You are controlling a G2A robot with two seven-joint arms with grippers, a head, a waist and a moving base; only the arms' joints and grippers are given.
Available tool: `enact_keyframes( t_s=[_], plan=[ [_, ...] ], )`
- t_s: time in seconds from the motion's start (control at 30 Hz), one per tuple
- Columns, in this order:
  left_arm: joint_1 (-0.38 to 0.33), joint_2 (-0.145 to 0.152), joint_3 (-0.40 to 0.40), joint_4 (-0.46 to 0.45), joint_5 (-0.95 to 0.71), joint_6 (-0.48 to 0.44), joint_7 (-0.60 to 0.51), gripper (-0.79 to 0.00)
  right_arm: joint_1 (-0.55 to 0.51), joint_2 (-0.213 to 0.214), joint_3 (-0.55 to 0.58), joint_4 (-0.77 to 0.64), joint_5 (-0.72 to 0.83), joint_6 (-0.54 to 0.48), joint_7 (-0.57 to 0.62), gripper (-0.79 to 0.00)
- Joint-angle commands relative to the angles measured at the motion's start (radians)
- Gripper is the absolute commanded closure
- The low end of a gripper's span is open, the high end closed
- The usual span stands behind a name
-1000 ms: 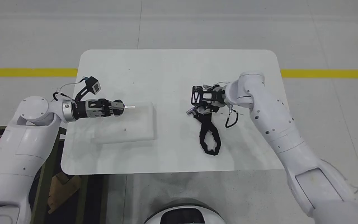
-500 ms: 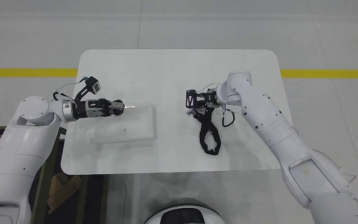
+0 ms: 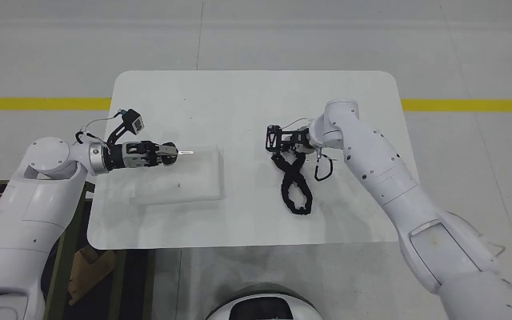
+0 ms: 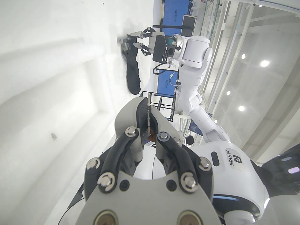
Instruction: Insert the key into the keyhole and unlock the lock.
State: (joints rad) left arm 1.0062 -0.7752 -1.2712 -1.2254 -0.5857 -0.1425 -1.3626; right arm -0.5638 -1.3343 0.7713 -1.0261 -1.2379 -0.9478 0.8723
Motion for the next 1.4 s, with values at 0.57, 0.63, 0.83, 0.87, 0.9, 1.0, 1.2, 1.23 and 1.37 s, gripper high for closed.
enact_keyframes(
  t_s=[0.57, 0.63, 0.83, 0.87, 0.9, 1.0, 1.2, 1.23, 1.37],
  plan=[
    [0.0, 0.0, 0.0, 0.0, 0.0, 0.0, 0.0, 0.0, -0.087, 0.139, 0.139, -0.073, 0.426, -0.065, -0.064, 0.0],
    [0.0, 0.0, 0.0, 0.0, 0.0, 0.0, 0.0, 0.0, -0.087, 0.139, 0.139, -0.073, 0.426, -0.065, -0.064, 0.0],
    [0.0, 0.0, 0.0, 0.0, 0.0, 0.0, 0.0, 0.0, -0.263, 0.17, 0.26, -0.155, 0.659, -0.065, -0.272, 0.0],
    [0.0, 0.0, 0.0, 0.0, 0.0, 0.0, 0.0, 0.0, -0.278, 0.171, 0.267, -0.164, 0.714, -0.065, -0.302, 0.0],
    [0.0, 0.0, 0.0, 0.0, 0.0, 0.0, 0.0, 0.0, -0.291, 0.17, 0.269, -0.165, 0.798, -0.065, -0.334, 0.0],
    [0.0, 0.0, 0.0, 0.0, 0.0, 0.0, 0.0, 0.0, -0.306, 0.165, 0.249, -0.166, 1.062, -0.065, -0.354, 0.0],
    [0.0, 0.0, 0.0, 0.0, 0.0, 0.0, 0.0, 0.0, -0.292, 0.144, 0.166, -0.113, 1.614, -0.065, -0.138, 0.0],
    [0.0, 0.0, 0.0, 0.0, 0.0, 0.0, 0.0, 0.0, -0.287, 0.138, 0.153, -0.091, 1.708, -0.065, -0.09, 0.0],
    [0.0, 0.0, 0.0, 0.0, 0.0, 0.0, 0.0, 0.0, -0.251, 0.126, 0.12, -0.072, 1.954, 0.033, 0.033, 0.0]
  ],
)
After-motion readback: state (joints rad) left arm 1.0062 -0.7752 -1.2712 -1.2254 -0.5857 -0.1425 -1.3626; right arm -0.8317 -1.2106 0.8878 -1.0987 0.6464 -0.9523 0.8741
